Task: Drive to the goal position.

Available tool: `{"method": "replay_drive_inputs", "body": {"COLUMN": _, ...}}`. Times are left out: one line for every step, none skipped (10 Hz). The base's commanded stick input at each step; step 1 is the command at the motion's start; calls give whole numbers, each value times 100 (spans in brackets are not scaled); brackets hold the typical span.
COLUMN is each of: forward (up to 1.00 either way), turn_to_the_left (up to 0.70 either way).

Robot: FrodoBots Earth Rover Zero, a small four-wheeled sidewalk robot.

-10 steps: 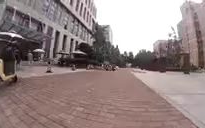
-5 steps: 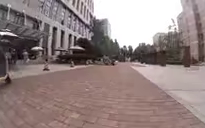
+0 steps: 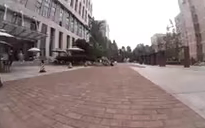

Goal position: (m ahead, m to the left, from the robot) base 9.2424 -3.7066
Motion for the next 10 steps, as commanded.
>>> {"method": "replay_drive_inputs", "body": {"forward": 60, "turn_to_the_left": 0}}
{"method": "replay_drive_inputs", "body": {"forward": 60, "turn_to_the_left": 0}}
{"method": "replay_drive_inputs", "body": {"forward": 60, "turn_to_the_left": 0}}
{"method": "replay_drive_inputs", "body": {"forward": 60, "turn_to_the_left": 0}}
{"method": "replay_drive_inputs", "body": {"forward": 60, "turn_to_the_left": 0}}
{"method": "replay_drive_inputs", "body": {"forward": 60, "turn_to_the_left": 0}}
{"method": "replay_drive_inputs", "body": {"forward": 60, "turn_to_the_left": 0}}
{"method": "replay_drive_inputs", "body": {"forward": 60, "turn_to_the_left": 0}}
{"method": "replay_drive_inputs", "body": {"forward": 60, "turn_to_the_left": 0}}
{"method": "replay_drive_inputs", "body": {"forward": 60, "turn_to_the_left": 0}}
